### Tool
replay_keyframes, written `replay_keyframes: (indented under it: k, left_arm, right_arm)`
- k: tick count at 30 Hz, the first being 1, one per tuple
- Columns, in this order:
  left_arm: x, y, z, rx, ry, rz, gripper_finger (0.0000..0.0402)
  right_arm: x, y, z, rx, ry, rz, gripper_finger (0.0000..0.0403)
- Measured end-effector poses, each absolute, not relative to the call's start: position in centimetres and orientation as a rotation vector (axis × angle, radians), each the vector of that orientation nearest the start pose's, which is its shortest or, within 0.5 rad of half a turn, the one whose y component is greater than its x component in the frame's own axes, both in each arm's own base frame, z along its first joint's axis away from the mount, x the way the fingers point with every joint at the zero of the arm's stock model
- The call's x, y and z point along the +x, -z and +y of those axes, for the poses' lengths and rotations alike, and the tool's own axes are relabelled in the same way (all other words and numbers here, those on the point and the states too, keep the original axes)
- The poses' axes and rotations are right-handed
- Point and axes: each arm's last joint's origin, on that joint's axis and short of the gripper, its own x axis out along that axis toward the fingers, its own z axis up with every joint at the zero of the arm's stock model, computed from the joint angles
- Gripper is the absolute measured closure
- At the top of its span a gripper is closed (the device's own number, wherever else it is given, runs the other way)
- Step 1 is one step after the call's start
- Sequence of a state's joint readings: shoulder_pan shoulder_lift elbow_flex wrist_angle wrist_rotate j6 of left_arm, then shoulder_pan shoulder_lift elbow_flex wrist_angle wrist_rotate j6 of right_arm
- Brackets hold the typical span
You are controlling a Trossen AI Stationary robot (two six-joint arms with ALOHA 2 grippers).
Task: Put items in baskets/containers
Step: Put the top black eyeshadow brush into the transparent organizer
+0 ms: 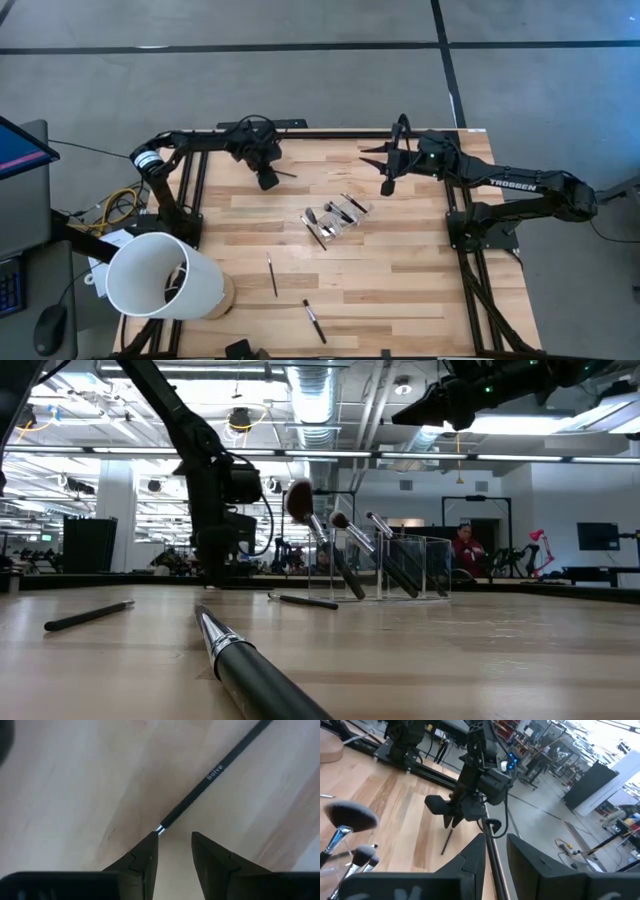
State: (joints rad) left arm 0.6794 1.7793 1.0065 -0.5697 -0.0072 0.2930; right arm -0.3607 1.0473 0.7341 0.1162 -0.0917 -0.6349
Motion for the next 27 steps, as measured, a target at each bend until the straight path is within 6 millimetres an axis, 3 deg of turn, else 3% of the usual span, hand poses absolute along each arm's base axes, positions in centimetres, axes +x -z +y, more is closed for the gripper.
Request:
replay_keyframes:
  k: [8,16,23,27]
  left_arm:
    - [24.3,-13.4,19.4,-0.210,-0.372,1.336,0.0285]
    - [24.3,-14.2,19.1,-0.177,-0.366,1.322,0.0285]
    - [25.0,-17.2,19.9,0.014,-0.604,1.169,0.0285]
    - [25.8,-18.4,20.6,0.015,-0.767,1.015,0.0285]
  right_arm:
    - [22.1,-29.7,-8.0,-0.592,0.191,0.240,0.0332]
    - [22.1,-29.7,-8.0,-0.592,0.192,0.241,0.0332]
    - [22.1,-29.7,-8.0,-0.603,0.190,0.241,0.0332]
    - [22.1,-29.8,-8.0,-0.605,0.192,0.235,0.0332]
